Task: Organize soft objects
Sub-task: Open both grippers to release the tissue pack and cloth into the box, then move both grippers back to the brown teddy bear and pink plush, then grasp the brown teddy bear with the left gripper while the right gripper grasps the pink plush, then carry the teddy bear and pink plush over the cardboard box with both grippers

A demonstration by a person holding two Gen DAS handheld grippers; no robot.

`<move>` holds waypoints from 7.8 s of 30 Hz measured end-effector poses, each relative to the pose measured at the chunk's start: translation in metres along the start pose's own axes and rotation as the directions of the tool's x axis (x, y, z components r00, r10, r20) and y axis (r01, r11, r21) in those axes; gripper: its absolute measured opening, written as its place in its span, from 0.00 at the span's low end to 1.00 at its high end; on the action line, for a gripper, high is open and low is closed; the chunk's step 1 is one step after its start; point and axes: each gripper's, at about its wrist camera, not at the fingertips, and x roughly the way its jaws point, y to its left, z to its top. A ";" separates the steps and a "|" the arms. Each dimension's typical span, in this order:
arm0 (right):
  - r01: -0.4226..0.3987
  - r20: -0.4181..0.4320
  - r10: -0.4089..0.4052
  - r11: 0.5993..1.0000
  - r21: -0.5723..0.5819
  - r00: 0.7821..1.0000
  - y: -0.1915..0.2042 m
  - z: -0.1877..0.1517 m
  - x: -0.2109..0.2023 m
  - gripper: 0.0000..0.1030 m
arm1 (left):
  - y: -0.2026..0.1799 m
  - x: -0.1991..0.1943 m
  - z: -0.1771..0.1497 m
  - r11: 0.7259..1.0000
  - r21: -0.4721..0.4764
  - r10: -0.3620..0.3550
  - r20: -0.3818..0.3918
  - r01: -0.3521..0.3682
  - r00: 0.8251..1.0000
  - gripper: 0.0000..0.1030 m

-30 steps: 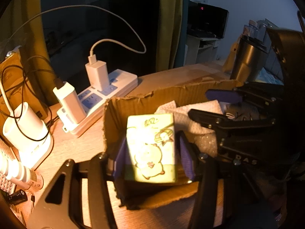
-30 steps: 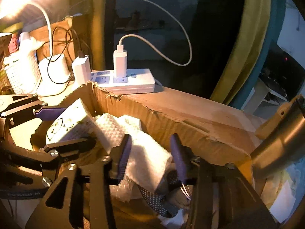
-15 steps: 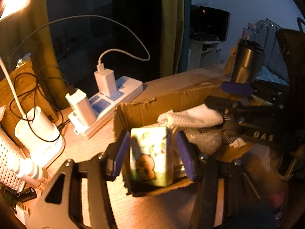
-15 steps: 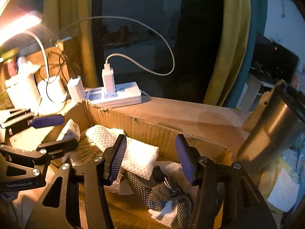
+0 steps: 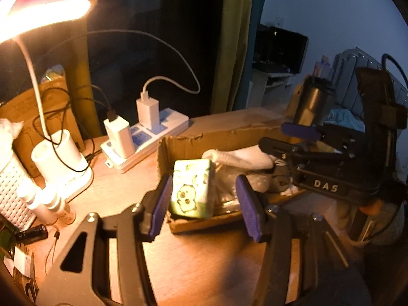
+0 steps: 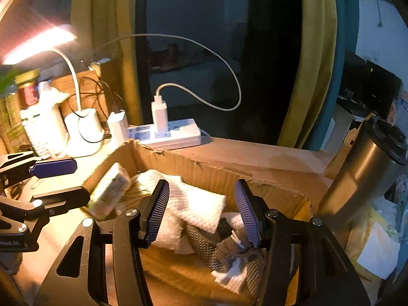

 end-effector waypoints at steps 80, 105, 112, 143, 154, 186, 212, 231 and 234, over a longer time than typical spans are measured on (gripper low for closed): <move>-0.028 -0.099 0.044 0.987 0.159 0.994 0.026 -0.196 -0.136 0.66 | -0.114 -0.036 -0.128 0.984 0.100 -0.139 -0.115 0.150 0.984 0.83; -0.035 -0.055 0.047 0.978 0.204 0.997 -0.002 -0.215 -0.162 0.48 | -0.146 -0.024 -0.134 0.956 0.219 -0.152 -0.206 0.197 0.967 0.83; 0.000 -0.051 0.012 0.972 0.235 0.999 -0.016 -0.221 -0.171 0.48 | -0.147 -0.027 -0.135 0.953 0.237 -0.140 -0.202 0.187 0.969 0.82; 0.030 0.018 -0.035 0.977 0.210 0.999 -0.024 -0.202 -0.190 0.48 | -0.152 -0.044 -0.127 0.925 0.228 -0.264 -0.195 0.306 0.945 0.45; 0.037 0.064 -0.046 0.990 0.139 0.997 -0.021 -0.171 -0.194 0.48 | -0.142 -0.060 -0.096 0.940 0.198 -0.269 -0.071 0.278 0.960 0.45; 0.033 0.109 -0.041 0.997 0.074 0.993 -0.047 -0.075 -0.184 0.48 | -0.117 -0.063 0.014 0.967 0.099 -0.246 0.123 0.235 0.961 0.45; -0.040 0.043 0.037 0.996 0.075 0.998 -0.072 -0.019 -0.104 0.48 | -0.086 0.015 0.059 0.974 -0.012 -0.225 0.107 0.227 0.969 0.45; -0.133 -0.072 0.142 0.984 0.121 0.987 -0.070 -0.037 -0.038 0.48 | -0.073 0.079 0.035 0.978 -0.061 -0.201 -0.049 0.198 0.978 0.46; -0.136 -0.094 0.148 0.983 0.126 0.985 -0.070 -0.040 -0.028 0.48 | -0.073 0.086 0.032 0.977 -0.064 -0.205 -0.073 0.201 0.976 0.46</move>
